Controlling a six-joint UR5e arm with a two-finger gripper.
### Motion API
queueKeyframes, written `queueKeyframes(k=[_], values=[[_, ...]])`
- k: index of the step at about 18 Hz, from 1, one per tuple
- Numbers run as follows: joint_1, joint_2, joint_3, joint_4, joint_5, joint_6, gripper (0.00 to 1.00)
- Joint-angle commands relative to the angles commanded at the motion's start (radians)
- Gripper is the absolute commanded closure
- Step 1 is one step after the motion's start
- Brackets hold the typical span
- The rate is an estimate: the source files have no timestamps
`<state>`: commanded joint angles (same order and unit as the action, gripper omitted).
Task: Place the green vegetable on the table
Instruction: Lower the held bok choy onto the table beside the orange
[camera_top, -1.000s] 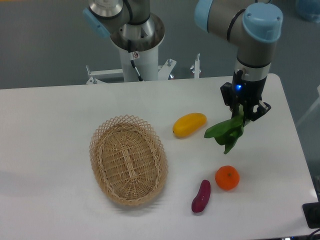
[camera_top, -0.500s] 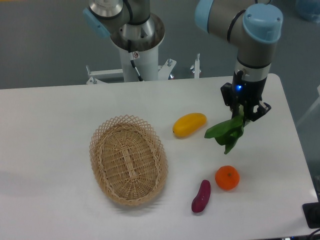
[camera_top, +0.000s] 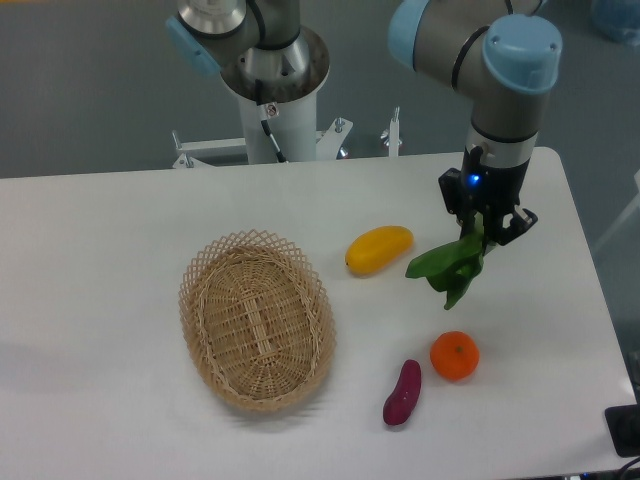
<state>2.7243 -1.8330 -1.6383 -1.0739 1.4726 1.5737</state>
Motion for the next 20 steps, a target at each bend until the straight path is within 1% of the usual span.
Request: queueKeyframes(k=[1,3,5,7,9,11,12,14,16,18,20], values=[[0.003,-0.006,-0.003,0.02,0.0,0.032,0.62],[0.008,-0.037,-0.012,0.051,0.002,0.083,0.62],[0.012,-0.077,-0.015,0.107,0.002,0.109,0.62],[0.049,-0.106,-0.018,0.121,0.003,0.165,0.62],[0.06,-0.127,-0.037,0.13,0.002,0.274,0.62],[0.086,-0.13,-0.044,0.135,0.0,0.333,0.62],[0.086,-0.134,-0.058,0.14,0.002,0.333,0.62],[0.083,-0.153,-0.087,0.179,0.005,0.333,0.62],[0.084,-0.158,-0.109,0.216,0.003,0.339,0.62],[0.084,-0.172,-0.121,0.229,0.005,0.339,0.62],[0.084,-0.173,-0.124,0.23,0.005,0.338,0.62]])
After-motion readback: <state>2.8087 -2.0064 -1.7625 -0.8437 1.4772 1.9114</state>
